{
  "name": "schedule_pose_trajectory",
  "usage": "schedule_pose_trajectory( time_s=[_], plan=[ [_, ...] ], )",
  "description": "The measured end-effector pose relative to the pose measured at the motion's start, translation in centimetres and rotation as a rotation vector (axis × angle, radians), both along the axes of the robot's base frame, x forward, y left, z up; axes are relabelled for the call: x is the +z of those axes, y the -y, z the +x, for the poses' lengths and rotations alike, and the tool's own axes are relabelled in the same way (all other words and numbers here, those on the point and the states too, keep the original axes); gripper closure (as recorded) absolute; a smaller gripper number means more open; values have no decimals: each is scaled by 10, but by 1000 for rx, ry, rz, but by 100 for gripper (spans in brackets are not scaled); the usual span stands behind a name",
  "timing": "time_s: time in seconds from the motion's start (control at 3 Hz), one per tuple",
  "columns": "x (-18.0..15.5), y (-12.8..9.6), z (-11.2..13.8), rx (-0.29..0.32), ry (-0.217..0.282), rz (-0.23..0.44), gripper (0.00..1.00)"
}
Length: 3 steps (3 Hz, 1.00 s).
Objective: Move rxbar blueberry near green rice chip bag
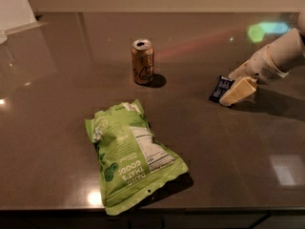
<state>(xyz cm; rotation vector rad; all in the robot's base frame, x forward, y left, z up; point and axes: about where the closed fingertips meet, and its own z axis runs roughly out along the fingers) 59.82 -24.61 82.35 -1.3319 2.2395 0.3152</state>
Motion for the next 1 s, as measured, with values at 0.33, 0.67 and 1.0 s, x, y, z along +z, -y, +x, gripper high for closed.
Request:
schedule_pose_trajectory(
  time_s=[0.33,0.67,1.0],
  plan=[
    [1,0,-1,-10,5,7,62],
    [3,0,-2,-10,9,10,86],
    [3,0,-2,-10,9,10,100]
  ],
)
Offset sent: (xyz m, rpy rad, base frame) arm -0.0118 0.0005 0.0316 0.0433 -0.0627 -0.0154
